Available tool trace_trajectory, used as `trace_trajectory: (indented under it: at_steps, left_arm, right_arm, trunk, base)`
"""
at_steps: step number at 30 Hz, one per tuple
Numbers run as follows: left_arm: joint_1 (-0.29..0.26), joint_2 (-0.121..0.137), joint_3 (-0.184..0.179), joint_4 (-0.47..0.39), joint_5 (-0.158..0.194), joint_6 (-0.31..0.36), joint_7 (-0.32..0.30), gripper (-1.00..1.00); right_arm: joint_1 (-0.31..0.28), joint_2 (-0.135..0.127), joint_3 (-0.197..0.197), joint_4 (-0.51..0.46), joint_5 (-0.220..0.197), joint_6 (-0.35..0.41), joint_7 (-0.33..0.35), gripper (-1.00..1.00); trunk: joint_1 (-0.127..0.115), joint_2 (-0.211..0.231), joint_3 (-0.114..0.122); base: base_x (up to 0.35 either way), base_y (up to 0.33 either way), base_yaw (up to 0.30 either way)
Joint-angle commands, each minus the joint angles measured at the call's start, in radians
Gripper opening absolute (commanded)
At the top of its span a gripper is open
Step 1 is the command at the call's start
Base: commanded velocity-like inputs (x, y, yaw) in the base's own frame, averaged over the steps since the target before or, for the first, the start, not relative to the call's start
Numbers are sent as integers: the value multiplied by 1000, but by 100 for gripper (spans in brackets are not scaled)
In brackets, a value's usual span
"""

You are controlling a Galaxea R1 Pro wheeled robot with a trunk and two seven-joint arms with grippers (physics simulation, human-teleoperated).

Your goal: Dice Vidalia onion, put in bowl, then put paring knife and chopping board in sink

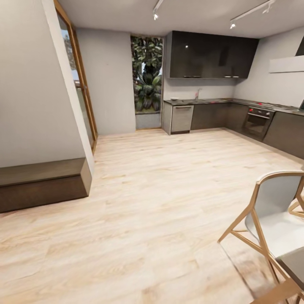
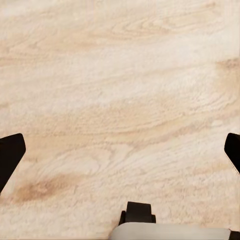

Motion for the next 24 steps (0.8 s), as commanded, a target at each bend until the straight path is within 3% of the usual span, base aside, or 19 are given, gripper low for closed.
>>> trace_trajectory:
  at_steps: [1,24]
  left_arm:
    - [-1,0,0,1,2,-3,1,100]
    - [-1,0,0,2,1,-3,1,100]
  right_arm:
    - [-1,0,0,1,0,-3,-3,100]
    - [-1,0,0,1,0,-3,-2,100]
  trunk:
    - [0,0,-1]
    - [0,0,-1]
  base:
    - [308,0,0]
    - [310,0,0]
